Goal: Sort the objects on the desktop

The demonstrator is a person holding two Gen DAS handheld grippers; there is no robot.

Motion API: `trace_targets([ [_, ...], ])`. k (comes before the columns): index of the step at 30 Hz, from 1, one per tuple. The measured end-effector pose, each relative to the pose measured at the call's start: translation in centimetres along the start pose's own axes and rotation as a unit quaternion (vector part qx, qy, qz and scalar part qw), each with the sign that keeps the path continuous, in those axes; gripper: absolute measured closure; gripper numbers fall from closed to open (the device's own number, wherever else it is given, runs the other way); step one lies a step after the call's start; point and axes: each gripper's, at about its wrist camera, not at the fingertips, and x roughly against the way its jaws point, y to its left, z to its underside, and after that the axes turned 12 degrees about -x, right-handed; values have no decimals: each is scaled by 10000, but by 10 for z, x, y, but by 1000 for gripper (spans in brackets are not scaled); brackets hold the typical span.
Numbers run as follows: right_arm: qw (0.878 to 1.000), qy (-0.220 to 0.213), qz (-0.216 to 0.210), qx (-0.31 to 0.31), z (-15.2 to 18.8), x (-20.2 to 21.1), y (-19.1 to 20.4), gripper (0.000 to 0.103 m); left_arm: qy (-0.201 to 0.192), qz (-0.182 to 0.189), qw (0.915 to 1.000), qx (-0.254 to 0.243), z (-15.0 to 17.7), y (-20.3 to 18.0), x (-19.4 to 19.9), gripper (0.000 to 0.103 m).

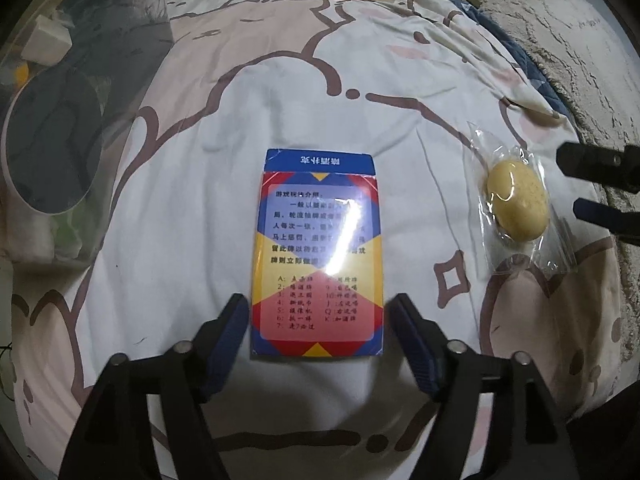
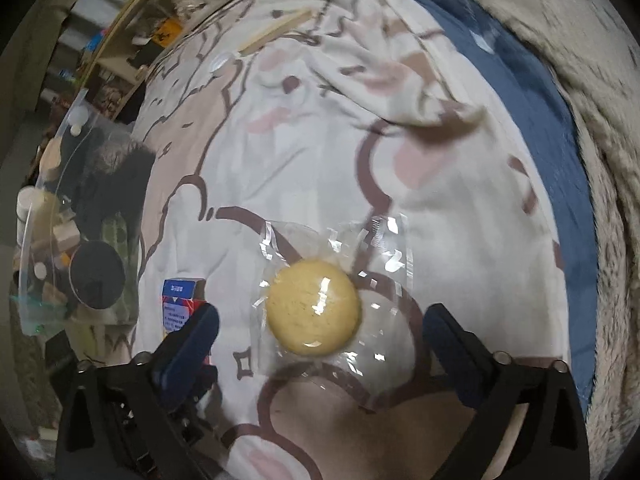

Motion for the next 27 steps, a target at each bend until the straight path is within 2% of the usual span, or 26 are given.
trace_targets([
  [2,9997,-11,165,180,2,-7,9,0,15,43,10000,71,0,2,-2,22],
  [5,9971,-80,601,461,9,-19,20,0,24,282,9992,284,1,8,-6,7],
  [10,9930,-134,977,654,15,-37,30,0,59,254,9991,322,3,9,-11,6],
  [12,9908,-170,1127,729,15,-42,32,0,114,244,9993,261,2,9,-13,0],
  [16,9880,-204,1330,755,14,-48,29,0,234,271,9991,227,2,10,-17,0],
  [22,9871,-255,1413,702,14,-48,26,0,279,336,9989,197,3,13,-21,0],
  [27,9909,-355,1170,569,15,-34,26,0,248,289,9990,222,3,15,-21,0],
])
